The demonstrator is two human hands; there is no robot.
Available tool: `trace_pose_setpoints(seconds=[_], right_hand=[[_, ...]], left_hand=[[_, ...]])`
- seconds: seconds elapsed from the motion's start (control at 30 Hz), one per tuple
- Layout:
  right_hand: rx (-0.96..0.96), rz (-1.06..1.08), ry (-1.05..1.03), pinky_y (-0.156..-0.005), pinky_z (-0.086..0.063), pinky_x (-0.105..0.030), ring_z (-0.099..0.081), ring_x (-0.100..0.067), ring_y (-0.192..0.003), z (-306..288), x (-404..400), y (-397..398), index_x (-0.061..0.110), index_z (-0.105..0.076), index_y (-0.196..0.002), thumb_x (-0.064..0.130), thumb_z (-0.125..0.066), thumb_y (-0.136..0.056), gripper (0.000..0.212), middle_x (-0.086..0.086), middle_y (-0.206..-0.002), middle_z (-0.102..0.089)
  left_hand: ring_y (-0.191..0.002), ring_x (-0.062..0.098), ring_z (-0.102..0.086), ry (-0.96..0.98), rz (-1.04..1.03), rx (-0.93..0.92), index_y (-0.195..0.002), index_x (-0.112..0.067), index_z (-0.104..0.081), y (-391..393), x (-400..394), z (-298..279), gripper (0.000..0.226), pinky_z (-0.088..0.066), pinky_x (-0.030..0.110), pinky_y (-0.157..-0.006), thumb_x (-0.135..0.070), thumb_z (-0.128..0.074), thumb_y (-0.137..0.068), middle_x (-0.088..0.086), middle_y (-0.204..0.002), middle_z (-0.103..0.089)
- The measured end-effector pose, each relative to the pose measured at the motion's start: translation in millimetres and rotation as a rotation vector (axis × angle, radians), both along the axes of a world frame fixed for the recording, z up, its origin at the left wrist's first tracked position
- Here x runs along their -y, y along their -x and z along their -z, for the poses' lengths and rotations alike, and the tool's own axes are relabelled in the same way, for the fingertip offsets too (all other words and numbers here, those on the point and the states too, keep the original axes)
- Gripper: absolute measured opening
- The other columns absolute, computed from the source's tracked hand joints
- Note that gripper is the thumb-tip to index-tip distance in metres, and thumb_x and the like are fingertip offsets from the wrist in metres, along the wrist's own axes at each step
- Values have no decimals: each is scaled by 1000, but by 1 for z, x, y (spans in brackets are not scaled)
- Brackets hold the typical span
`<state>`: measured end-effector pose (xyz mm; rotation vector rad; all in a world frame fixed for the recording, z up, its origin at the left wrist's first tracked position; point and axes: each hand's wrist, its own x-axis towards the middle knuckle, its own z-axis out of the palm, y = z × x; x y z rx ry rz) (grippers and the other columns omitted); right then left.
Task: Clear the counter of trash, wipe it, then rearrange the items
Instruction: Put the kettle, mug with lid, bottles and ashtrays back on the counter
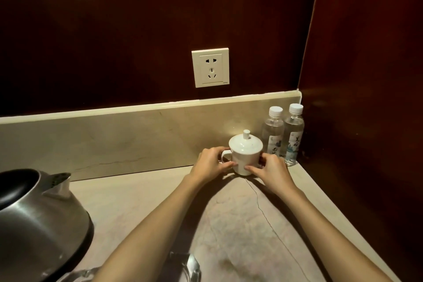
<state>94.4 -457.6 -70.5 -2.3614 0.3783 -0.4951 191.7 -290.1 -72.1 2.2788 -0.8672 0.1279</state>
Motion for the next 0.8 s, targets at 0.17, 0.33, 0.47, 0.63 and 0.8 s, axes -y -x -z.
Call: trace_pose_setpoints(seconds=[0.17,0.33,0.47,0.63,0.8], right_hand=[[-15,-7,8,-77,-55,-43,-67,-25,-88,-3,1,1,3,-70,-101,35,-80,-73,44,-10,-93,-73],[-69,-17,29,-68,-47,-30,-66,-19,-83,-1,-1,22,10,-74,-96,30,-75,-80,26,-4,-83,-74],[-89,-40,32,-76,-54,-32,-68,-13,-79,-6,-9,35,12,-75,-100,25,-71,-84,21,0,-83,-74],[-198,-186,33,-60,-58,-24,-70,-10,-64,-23,-37,43,11,-71,-95,21,-71,-84,15,-2,-78,-73],[-337,-321,228,-72,-58,-32,-67,0,-61,-28,-78,52,17,-71,-87,27,-69,-82,11,8,-71,-72]], left_hand=[[-85,10,-69,-19,-9,-18,-116,-28,-66,1,-2,-2,44,-53,34,-80,-46,-74,-76,-4,-95,-75],[-98,9,-67,-114,-24,-122,-115,-21,-66,10,-29,-12,42,-52,33,-89,-40,-74,-78,-4,-108,-72],[-87,11,-69,-215,-40,-128,-106,-16,-71,31,-72,-24,30,-50,25,-81,-35,-71,-82,-4,-106,-72],[-83,11,-69,-342,-37,-100,-104,-14,-71,58,-124,-47,26,-52,26,-80,-30,-72,-83,-4,-100,-74],[-90,13,-66,-585,-47,-76,-109,-18,-68,89,-173,-58,31,-52,32,-83,-33,-69,-83,-7,-107,-71]])
